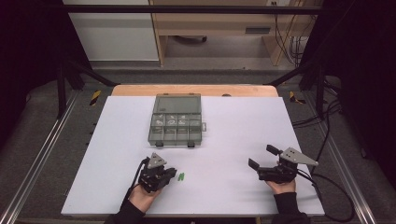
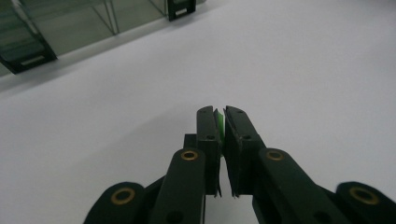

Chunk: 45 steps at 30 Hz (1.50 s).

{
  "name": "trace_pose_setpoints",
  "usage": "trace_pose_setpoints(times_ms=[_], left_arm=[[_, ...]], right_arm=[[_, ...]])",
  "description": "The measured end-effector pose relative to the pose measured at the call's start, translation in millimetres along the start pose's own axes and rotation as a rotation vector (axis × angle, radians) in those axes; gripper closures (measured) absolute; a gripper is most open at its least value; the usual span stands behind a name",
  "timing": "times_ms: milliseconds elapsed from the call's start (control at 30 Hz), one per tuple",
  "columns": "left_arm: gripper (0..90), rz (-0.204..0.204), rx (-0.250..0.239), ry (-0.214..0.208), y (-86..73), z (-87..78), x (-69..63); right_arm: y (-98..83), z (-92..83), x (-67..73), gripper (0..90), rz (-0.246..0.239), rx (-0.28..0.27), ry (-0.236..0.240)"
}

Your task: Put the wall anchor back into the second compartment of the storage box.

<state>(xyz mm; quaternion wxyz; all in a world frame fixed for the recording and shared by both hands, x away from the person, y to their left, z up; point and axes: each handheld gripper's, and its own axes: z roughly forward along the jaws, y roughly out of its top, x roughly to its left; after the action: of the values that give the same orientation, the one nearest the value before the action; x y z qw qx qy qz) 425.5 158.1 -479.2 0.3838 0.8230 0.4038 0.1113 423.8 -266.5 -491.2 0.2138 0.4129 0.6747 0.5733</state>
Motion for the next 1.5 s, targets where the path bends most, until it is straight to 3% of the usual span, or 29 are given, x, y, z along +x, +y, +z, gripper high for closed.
trace_pose_setpoints(times_ms=[200, 400, 700, 1233, 1500], left_arm=[[84.7, -0.018, -0.06, 0.005, 12.5, -16.2, 13.6], [84.7, -0.015, -0.085, 0.009, 23.9, -21.7, 22.3], [84.7, -0.005, -0.094, 0.01, 39.1, -22.0, 34.5], [84.7, -0.007, -0.153, 0.024, 84.2, -19.0, 60.8], [84.7, 0.007, -0.151, 0.037, 106.0, -6.9, 72.8]], right_arm=[[-0.3, 0.4, 0.0, 0.3, -0.007, 0.001, -0.005], [-0.4, 0.6, -0.2, 0.3, -0.011, 0.003, -0.008], [-0.5, 0.9, -0.1, 0.3, -0.011, 0.006, -0.01], [-1.1, 1.6, 0.0, 0.3, -0.018, 0.01, -0.01], [-1.5, 2.3, 0.1, 0.3, -0.02, 0.015, -0.01]])
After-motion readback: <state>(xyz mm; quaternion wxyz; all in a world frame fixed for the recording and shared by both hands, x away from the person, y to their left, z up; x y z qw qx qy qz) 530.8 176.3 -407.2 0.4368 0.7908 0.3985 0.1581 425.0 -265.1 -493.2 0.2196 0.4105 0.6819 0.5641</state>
